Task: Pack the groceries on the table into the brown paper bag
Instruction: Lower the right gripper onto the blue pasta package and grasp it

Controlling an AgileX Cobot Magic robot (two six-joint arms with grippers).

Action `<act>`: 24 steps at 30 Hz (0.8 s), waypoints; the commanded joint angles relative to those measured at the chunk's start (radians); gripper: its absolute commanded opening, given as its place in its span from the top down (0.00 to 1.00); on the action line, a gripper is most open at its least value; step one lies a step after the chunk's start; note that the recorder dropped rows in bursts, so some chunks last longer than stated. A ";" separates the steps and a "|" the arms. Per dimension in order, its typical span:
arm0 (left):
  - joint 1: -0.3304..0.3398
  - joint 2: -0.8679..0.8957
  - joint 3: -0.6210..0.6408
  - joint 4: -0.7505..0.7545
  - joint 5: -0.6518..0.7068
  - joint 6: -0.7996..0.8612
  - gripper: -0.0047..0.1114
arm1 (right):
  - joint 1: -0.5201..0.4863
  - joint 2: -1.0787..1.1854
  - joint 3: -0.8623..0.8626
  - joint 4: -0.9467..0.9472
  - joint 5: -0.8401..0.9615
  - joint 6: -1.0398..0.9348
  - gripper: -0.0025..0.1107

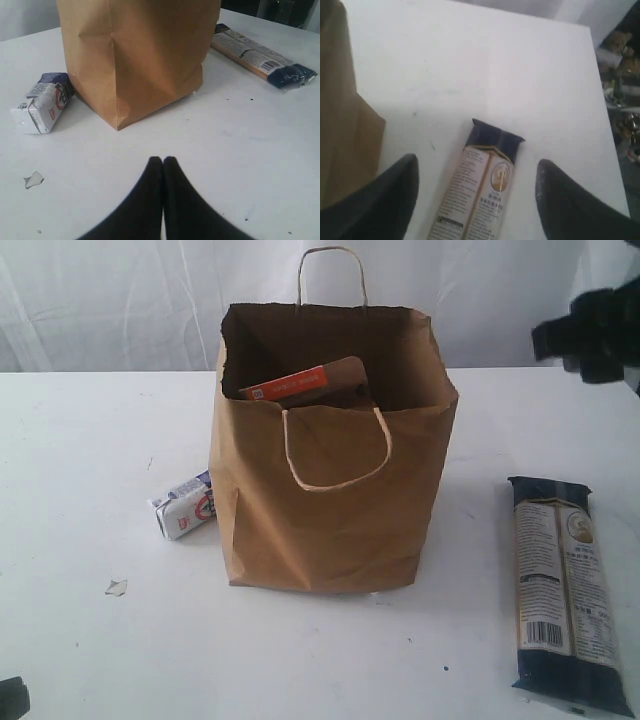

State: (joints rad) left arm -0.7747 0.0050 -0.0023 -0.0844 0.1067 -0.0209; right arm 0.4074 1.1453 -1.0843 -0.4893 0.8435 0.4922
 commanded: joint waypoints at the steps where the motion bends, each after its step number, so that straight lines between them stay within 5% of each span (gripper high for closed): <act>1: -0.006 -0.005 0.002 -0.004 0.000 0.000 0.96 | -0.080 -0.005 0.092 0.042 -0.031 0.009 0.41; 10: -0.006 -0.005 0.002 -0.004 0.000 0.000 0.96 | -0.210 0.117 0.289 0.117 -0.224 -0.016 0.41; 24: -0.006 -0.005 0.002 -0.004 0.000 0.000 0.96 | -0.323 0.487 0.229 0.112 -0.493 -0.070 0.35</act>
State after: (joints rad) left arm -0.7747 0.0050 -0.0023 -0.0844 0.1067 -0.0209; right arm 0.1051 1.5756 -0.8227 -0.3724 0.3763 0.4521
